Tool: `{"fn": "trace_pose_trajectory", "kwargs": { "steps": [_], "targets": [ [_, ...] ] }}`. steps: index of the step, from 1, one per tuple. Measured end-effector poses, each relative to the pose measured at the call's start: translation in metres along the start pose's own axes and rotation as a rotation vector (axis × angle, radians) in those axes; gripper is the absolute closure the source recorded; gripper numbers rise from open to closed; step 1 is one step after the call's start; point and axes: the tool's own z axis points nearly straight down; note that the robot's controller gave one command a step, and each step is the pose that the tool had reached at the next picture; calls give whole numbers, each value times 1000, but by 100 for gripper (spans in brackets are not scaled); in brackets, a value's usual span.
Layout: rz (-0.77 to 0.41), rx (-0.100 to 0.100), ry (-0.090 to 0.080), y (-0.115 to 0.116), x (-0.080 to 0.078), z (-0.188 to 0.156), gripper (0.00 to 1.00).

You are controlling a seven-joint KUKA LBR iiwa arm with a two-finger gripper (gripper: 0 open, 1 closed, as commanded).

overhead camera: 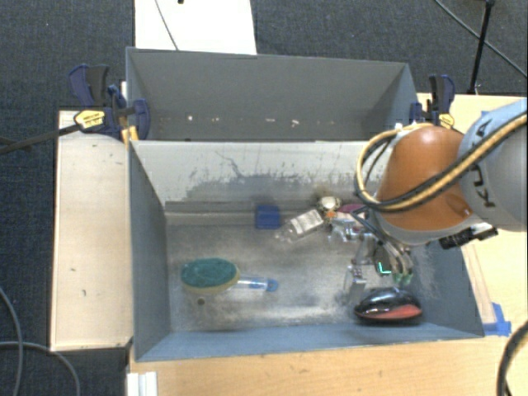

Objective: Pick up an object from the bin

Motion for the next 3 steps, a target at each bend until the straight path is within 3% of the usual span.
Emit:
{"fn": "trace_pose_trajectory", "kwargs": {
  "steps": [1, 2, 3],
  "targets": [
    [-298, -32, 20, -96, 5, 63, 0],
    [-373, -2, -8, -49, 26, 33, 0],
    [-468, 4, -8, -118, 23, 35, 0]
  ]
}}
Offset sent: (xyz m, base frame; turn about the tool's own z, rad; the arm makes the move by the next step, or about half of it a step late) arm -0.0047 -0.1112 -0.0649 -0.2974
